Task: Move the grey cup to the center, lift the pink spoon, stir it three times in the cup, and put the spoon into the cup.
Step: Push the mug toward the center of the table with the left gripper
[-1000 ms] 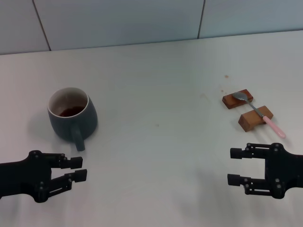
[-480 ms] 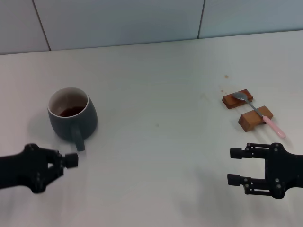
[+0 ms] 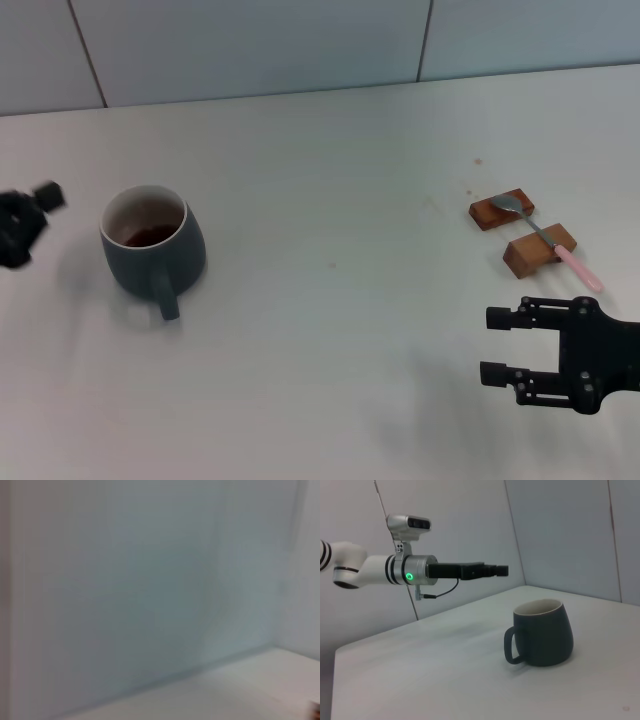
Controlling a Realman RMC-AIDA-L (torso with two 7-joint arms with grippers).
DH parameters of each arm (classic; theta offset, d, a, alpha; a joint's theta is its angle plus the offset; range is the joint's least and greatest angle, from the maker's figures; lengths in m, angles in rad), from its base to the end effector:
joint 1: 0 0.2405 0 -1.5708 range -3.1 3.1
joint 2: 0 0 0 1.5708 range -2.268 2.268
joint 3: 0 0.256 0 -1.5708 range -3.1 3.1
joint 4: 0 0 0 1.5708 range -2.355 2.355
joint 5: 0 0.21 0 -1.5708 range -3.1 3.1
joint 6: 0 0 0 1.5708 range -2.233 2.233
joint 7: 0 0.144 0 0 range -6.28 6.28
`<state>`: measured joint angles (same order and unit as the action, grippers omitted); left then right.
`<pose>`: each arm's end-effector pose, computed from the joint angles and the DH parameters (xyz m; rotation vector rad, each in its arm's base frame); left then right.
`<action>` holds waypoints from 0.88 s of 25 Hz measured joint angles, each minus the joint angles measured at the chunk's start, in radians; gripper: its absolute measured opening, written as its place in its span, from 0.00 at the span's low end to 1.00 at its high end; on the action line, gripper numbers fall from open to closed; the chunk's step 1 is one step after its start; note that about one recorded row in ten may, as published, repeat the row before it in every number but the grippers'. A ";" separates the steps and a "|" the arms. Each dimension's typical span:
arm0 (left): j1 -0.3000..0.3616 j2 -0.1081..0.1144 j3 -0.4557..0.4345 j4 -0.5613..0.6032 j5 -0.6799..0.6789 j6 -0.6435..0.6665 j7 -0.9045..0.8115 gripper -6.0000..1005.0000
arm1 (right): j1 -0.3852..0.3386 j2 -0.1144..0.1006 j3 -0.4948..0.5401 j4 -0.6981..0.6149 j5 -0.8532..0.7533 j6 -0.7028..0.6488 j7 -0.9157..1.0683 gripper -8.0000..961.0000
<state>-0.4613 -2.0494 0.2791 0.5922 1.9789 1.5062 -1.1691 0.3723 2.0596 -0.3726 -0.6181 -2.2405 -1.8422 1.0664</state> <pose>-0.3226 0.3250 0.0560 -2.2527 -0.6211 -0.7814 0.3203 0.2452 0.0203 -2.7388 0.5173 0.7623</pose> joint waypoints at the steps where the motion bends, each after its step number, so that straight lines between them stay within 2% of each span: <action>1: 0.004 -0.002 0.000 -0.002 -0.018 -0.011 0.010 0.00 | 0.001 0.000 0.000 0.000 0.000 0.000 0.000 0.69; 5: 0.036 -0.015 -0.001 -0.029 -0.147 -0.069 0.144 0.00 | 0.004 -0.001 0.004 0.000 0.000 0.000 0.001 0.69; 12: 0.074 -0.018 -0.002 -0.188 -0.306 -0.125 0.534 0.00 | 0.007 -0.002 0.005 0.000 0.000 0.004 0.009 0.69; 15: 0.077 -0.020 -0.003 -0.290 -0.346 -0.151 0.740 0.00 | 0.010 -0.004 0.004 0.000 0.000 0.010 0.014 0.69; 22: 0.050 -0.023 -0.004 -0.434 -0.401 -0.247 1.006 0.00 | 0.017 -0.004 0.004 0.000 0.000 0.023 0.016 0.69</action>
<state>-0.4111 -2.0720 0.2749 0.1582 1.5774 1.2592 -0.1629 0.3892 2.0558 -0.3689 -0.6182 -2.2405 -1.8196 1.0821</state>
